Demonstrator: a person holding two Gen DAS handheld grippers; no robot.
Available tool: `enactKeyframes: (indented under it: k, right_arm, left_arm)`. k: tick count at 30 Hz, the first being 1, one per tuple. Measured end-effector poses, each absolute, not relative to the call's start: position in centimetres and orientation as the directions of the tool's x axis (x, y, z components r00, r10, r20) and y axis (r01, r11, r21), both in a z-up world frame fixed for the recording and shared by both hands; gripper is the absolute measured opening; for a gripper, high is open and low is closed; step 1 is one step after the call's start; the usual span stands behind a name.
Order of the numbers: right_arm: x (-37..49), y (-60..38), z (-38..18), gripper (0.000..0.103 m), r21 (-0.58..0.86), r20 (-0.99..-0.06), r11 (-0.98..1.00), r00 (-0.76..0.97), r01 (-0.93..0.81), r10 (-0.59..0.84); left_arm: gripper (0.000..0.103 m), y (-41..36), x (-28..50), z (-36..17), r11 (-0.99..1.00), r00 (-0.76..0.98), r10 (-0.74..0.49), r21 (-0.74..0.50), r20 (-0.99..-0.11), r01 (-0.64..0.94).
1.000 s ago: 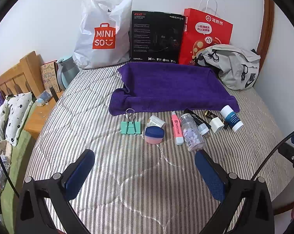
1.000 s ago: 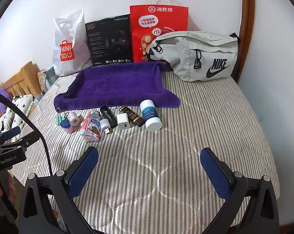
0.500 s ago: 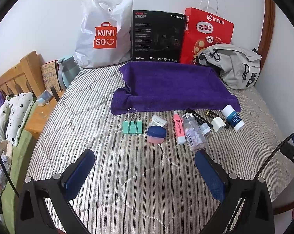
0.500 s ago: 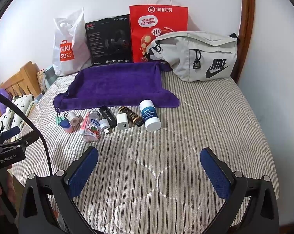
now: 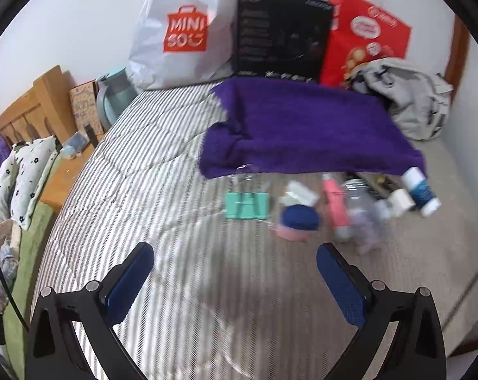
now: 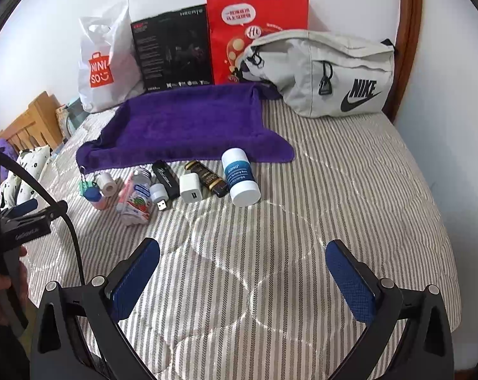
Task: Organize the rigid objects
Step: 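Grasp the green binder clip with the left gripper while the right gripper grasps the white-blue balm stick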
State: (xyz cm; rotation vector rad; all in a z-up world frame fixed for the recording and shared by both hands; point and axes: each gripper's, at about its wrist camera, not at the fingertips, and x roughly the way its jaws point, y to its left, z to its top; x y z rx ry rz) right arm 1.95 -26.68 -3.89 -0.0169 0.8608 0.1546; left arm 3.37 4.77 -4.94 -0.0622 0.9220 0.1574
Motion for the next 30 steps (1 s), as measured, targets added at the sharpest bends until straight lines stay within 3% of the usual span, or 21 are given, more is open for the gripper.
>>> enactKeyframes:
  k: [7, 23, 26, 30]
  right_arm:
    - [3.8, -26.7, -5.3, 0.103, 0.047, -0.771, 0.989, 0.624, -0.143, 0.127]
    - [8.8, -27.5, -8.4, 0.103, 0.089, -0.806, 0.983, 0.569, -0.158, 0.164]
    - [9.5, -27.5, -8.4, 0.103, 0.089, -0.808, 0.981, 0.564, -0.17, 0.171]
    - [10.5, -27.7, -8.6, 0.101, 0.095, -0.815, 0.979, 0.55, -0.18, 0.181]
  left_arm:
    - [0.103, 7.6, 6.8, -8.0, 0.981, 0.542, 0.097, -0.012, -0.835, -0.194]
    - [0.101, 5.7, 10.8, -10.2, 0.99, 0.535, 0.086, 0.012, -0.84, -0.141]
    - [0.098, 5.5, 11.0, -10.1, 0.99, 0.541, 0.084, 0.009, -0.837, -0.139]
    - [0.087, 5.2, 10.7, -10.0, 0.993, 0.55, 0.07, 0.004, -0.832, -0.122]
